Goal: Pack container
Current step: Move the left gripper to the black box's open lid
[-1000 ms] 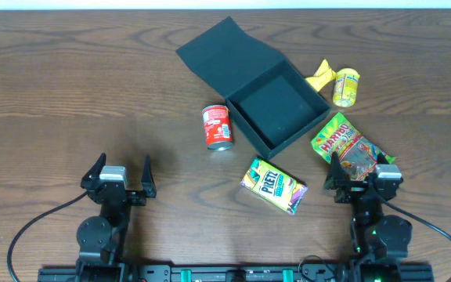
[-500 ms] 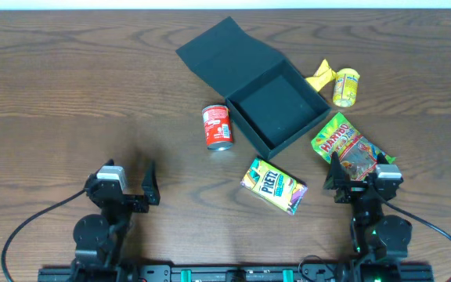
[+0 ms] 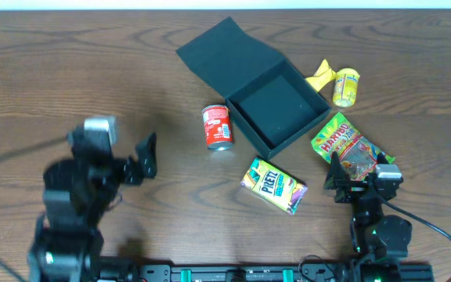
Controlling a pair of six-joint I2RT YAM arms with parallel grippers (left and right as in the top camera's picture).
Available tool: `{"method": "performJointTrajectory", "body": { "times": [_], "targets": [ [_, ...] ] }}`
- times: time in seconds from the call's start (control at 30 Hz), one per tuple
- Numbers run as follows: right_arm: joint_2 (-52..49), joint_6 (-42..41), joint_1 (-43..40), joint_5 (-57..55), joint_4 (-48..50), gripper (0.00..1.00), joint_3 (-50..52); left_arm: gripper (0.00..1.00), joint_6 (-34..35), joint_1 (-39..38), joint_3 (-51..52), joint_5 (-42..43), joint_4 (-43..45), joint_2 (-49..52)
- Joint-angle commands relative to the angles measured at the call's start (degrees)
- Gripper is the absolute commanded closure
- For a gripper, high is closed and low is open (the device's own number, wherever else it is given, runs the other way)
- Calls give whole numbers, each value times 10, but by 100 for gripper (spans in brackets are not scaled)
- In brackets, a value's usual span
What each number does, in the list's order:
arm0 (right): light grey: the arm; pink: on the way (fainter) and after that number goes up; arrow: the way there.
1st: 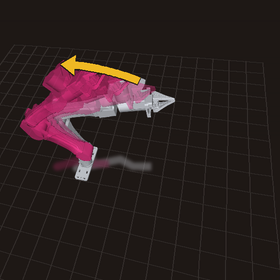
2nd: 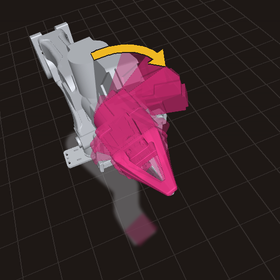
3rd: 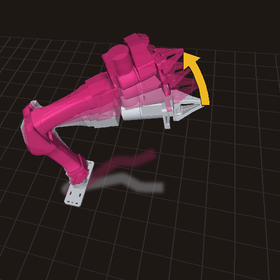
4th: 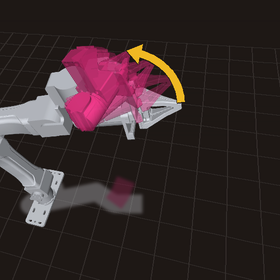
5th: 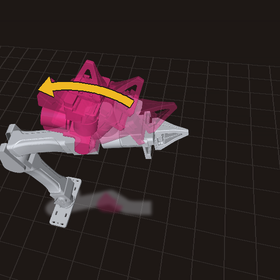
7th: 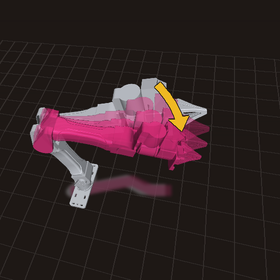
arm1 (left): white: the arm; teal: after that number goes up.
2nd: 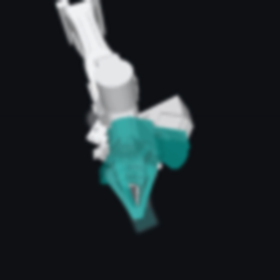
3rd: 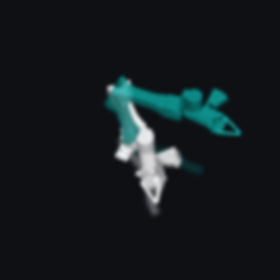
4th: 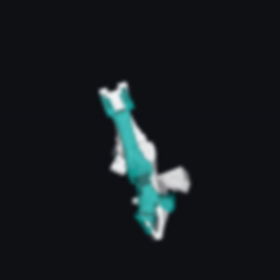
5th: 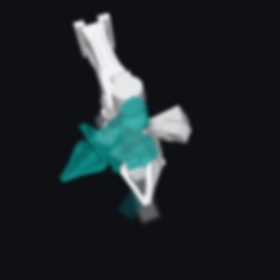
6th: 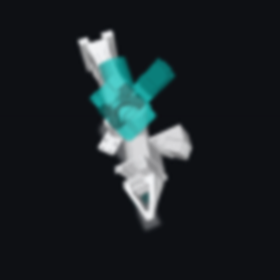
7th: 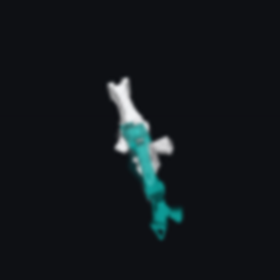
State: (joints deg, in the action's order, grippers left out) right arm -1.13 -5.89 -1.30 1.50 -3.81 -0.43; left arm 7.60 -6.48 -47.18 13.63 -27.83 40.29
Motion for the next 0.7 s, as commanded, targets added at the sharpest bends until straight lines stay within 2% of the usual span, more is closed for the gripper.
{"method": "performJointTrajectory", "body": {
  "times": [0.0, 0.13, 0.23, 0.43, 0.6, 0.67],
  "targets": [
    [0, -7, 2, 2, -3, 1, 1, 5, 18, -34, -106, 25, -40, 85],
    [0, -7, 2, 2, -3, 1, 1, 4, 84, -113, -214, 25, -92, 178],
    [0, -7, 2, 2, -3, 1, 1, 5, 127, -190, -257, 30, -89, 236],
    [0, -7, 2, 2, -3, 1, 1, 5, 196, -300, -262, 59, -35, 316],
    [0, -7, 2, 2, -3, 1, 1, 3, 293, -345, -262, 60, 28, 380],
    [0, -7, 2, 2, -3, 1, 1, 2, 344, -357, -263, 50, 24, 409]
  ]
}}
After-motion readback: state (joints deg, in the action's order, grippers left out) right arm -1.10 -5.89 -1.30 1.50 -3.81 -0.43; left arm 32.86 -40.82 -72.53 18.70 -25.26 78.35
